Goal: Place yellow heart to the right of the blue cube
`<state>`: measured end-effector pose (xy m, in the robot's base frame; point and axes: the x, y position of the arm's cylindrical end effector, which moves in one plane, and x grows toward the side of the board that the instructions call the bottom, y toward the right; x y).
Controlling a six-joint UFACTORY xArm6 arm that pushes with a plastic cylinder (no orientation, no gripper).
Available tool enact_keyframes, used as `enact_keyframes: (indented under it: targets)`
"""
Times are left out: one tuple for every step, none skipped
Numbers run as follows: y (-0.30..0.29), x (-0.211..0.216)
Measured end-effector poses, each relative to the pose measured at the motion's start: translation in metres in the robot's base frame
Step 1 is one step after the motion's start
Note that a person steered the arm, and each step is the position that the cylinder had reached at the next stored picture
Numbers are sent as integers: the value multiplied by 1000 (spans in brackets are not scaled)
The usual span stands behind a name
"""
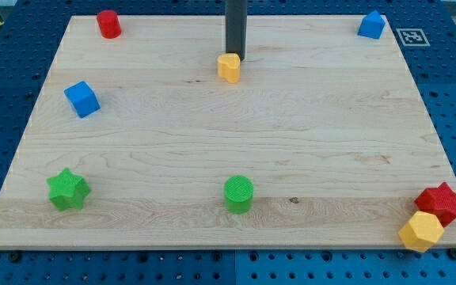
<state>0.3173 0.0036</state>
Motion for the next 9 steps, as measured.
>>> enact_keyframes:
  targets:
    - [-27,23]
    - [-69,23]
    - [-73,23]
    - [-35,23]
    - [-29,23]
    - [-3,30]
    - [3,34]
    - [11,39]
    - [4,49]
